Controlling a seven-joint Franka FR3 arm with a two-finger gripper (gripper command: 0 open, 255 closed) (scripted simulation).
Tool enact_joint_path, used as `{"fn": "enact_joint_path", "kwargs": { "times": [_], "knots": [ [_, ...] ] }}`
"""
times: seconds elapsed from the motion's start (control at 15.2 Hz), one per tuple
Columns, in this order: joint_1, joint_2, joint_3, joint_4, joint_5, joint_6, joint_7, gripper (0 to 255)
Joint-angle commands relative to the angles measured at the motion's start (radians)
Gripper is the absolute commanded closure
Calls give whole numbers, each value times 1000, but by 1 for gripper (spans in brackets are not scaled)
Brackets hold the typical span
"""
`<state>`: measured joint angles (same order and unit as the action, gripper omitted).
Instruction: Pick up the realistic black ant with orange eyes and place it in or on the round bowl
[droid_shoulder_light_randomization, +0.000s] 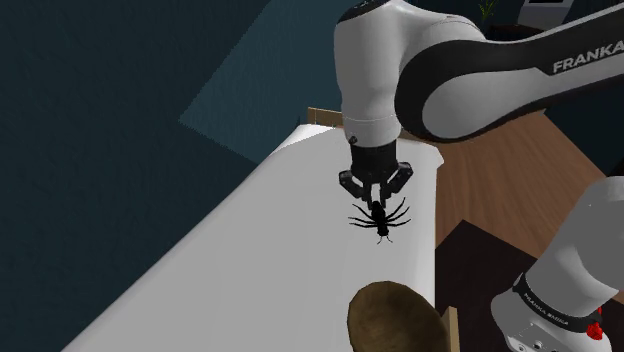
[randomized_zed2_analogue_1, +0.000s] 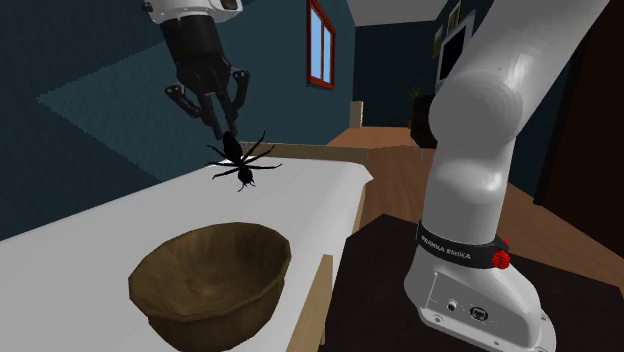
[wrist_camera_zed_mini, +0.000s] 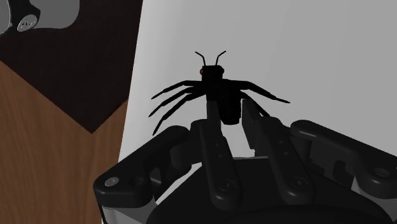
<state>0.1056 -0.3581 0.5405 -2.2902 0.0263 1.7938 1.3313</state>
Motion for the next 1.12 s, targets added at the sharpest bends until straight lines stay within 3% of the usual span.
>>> {"fn": "enact_joint_path", "kwargs": {
  "times": [0.0,0.59,1.06],
  "knots": [
    [26,-20,28,-14,29,-7,40,255],
    [134,-89,153,-5,151,-78,215,255],
    [131,-58,181,-76,152,21,230,255]
  ]
}}
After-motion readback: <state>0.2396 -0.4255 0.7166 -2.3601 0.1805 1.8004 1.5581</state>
